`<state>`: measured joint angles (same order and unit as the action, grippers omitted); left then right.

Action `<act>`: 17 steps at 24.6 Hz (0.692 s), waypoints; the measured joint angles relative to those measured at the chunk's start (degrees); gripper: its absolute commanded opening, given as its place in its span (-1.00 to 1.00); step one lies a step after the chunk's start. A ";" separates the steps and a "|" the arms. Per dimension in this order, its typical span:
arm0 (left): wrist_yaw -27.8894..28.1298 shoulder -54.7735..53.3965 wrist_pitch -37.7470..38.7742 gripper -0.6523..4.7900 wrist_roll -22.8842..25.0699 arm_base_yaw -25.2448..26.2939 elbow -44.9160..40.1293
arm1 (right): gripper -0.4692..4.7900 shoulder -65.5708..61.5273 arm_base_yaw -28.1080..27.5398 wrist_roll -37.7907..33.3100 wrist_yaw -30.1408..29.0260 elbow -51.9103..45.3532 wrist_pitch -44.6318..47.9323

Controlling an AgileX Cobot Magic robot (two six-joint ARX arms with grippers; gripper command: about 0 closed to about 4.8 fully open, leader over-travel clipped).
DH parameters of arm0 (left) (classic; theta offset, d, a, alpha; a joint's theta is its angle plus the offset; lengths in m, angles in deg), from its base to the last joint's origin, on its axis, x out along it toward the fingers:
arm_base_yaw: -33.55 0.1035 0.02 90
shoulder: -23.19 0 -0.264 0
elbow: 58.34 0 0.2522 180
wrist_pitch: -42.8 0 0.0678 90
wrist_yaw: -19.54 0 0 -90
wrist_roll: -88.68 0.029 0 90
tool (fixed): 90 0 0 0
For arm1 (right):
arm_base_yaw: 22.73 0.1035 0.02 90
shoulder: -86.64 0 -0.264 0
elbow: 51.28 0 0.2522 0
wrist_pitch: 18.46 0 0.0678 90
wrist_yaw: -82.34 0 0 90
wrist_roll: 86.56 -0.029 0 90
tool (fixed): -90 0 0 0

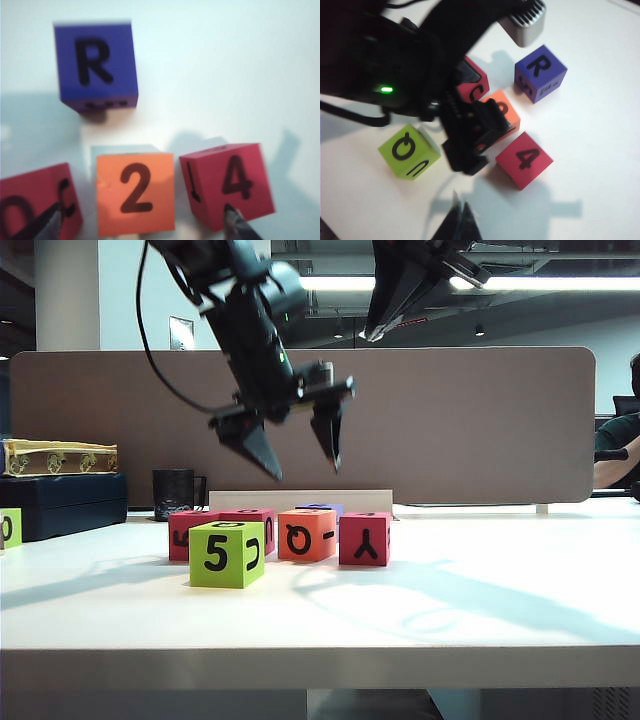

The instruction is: Select the appropriate blocks from the scattered letter blocks on the table and arrange them in a row to spell out "2024".

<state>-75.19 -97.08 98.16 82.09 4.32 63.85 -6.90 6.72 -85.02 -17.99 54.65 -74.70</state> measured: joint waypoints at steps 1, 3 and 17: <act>0.90 1.01 -0.13 0.69 0.39 -0.02 0.00 | -0.83 0.00 0.00 -0.02 0.09 0.00 0.28; 2.95 2.51 -0.44 0.58 1.31 0.17 0.04 | -0.83 0.00 -0.74 -0.02 0.07 -0.02 0.59; 5.90 6.08 5.79 -0.70 5.79 10.27 0.11 | -0.83 -3.43 -6.99 -1.29 0.04 -0.02 0.52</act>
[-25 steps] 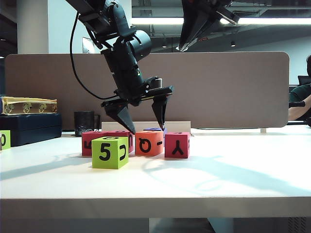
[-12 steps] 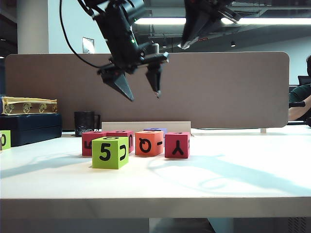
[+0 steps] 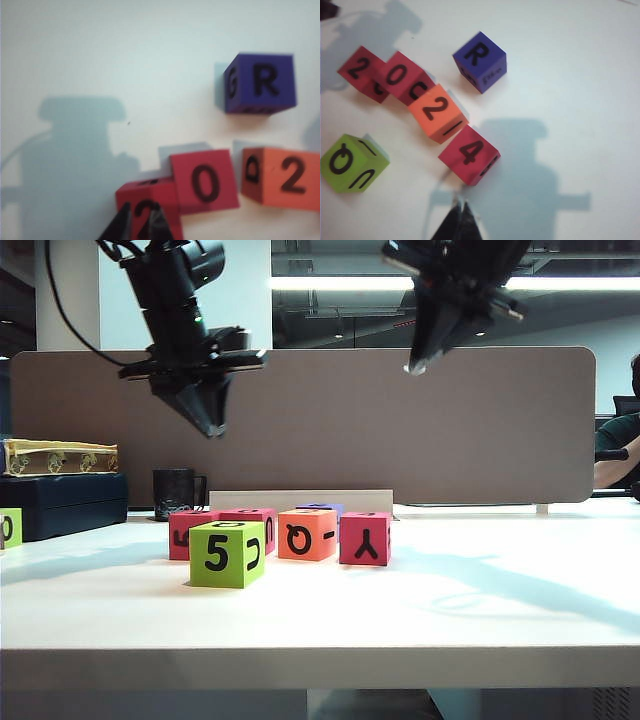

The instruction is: Select the appropriate blocks from the scattered letter blocks on the table and arrange them in a row to spell out "2024".

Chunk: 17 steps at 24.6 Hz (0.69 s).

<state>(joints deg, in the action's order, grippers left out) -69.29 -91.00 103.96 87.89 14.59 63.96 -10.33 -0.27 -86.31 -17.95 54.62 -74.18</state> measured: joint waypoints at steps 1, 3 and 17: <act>0.04 0.04 0.81 -0.72 0.85 0.42 0.00 | -0.83 -0.37 -0.07 -0.02 0.04 0.00 -0.04; 0.42 0.20 2.05 -0.73 1.92 1.40 0.00 | -0.83 -1.20 -0.31 -0.07 0.02 0.02 -0.09; 0.31 -0.79 4.13 -0.78 2.25 10.54 -1.55 | -0.83 -12.81 -0.68 -1.22 0.20 -0.02 -0.74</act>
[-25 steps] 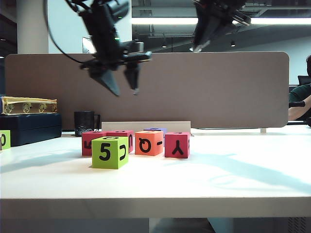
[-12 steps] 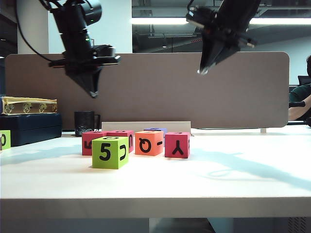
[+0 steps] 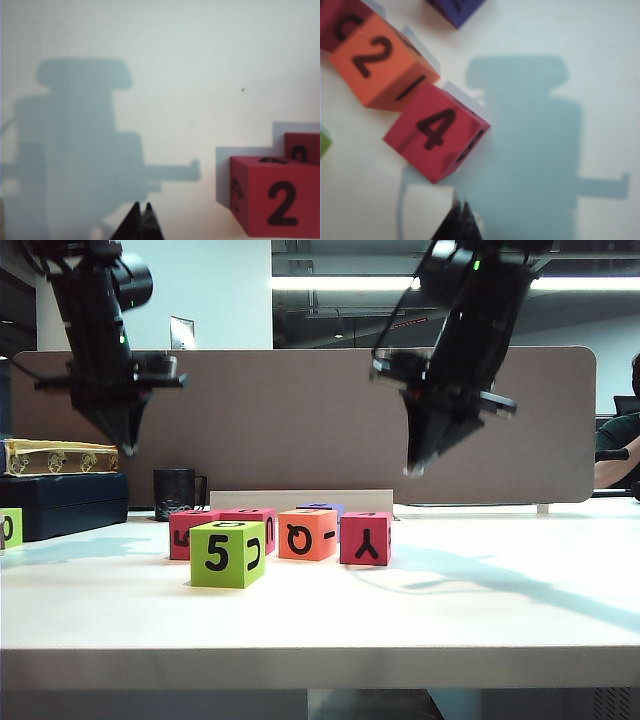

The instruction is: Select the appropriate blocks from the scattered letter blocks on the table and arrange them in a row to spell out "2024".

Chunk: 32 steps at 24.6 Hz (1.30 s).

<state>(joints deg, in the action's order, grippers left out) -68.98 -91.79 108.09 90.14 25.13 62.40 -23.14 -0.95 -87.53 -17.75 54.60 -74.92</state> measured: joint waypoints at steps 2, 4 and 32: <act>-0.42 -2.10 0.11 -0.78 0.04 -0.02 -0.98 | -0.83 -2.21 -0.02 -0.46 -0.02 0.02 0.04; -1.07 -3.87 0.42 -0.78 0.04 -0.09 -1.07 | -0.83 -3.91 -0.13 -0.52 0.00 0.00 0.02; -13.22 -10.27 -6.64 -0.78 -0.20 -1.51 -1.79 | -0.83 -9.68 0.00 -5.31 -2.62 -0.04 10.99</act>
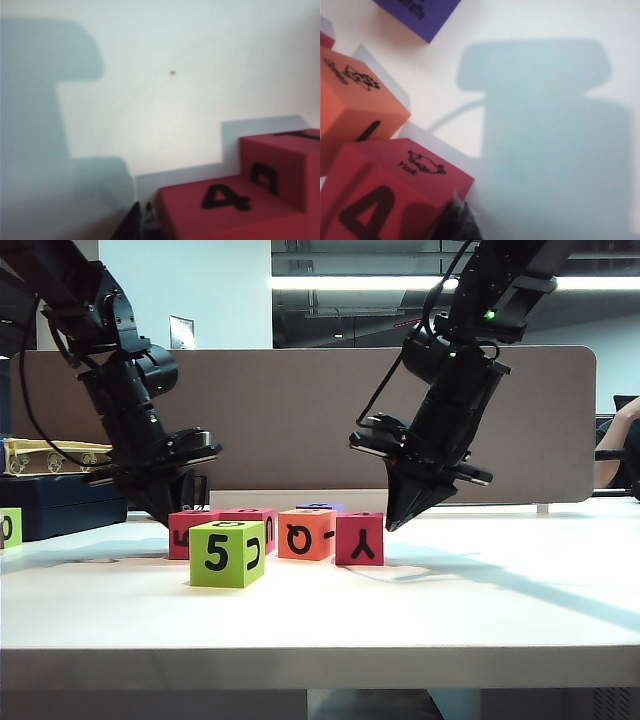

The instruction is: Select the appropriate blocks from the scattered letter blocks on the table and arrange them in a row to spell out "2024".

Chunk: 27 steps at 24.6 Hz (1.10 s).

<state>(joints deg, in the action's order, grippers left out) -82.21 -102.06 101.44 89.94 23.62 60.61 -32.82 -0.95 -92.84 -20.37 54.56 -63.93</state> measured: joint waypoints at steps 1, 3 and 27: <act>-0.09 0.00 -0.15 -0.78 0.00 -0.33 0.00 | -0.83 -0.15 0.02 -0.11 -0.15 0.00 0.00; -0.68 -0.02 -0.98 -0.78 0.02 -1.29 0.00 | -0.83 -0.66 0.02 -0.37 -0.61 0.00 0.17; -1.44 -0.72 -0.90 -0.78 -0.26 -3.67 0.11 | -0.83 -0.98 0.72 -3.96 -3.34 0.02 4.37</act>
<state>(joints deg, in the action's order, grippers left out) -83.65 -102.78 100.55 89.68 19.95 60.72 -33.81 -0.23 -96.80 -23.72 54.58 -59.56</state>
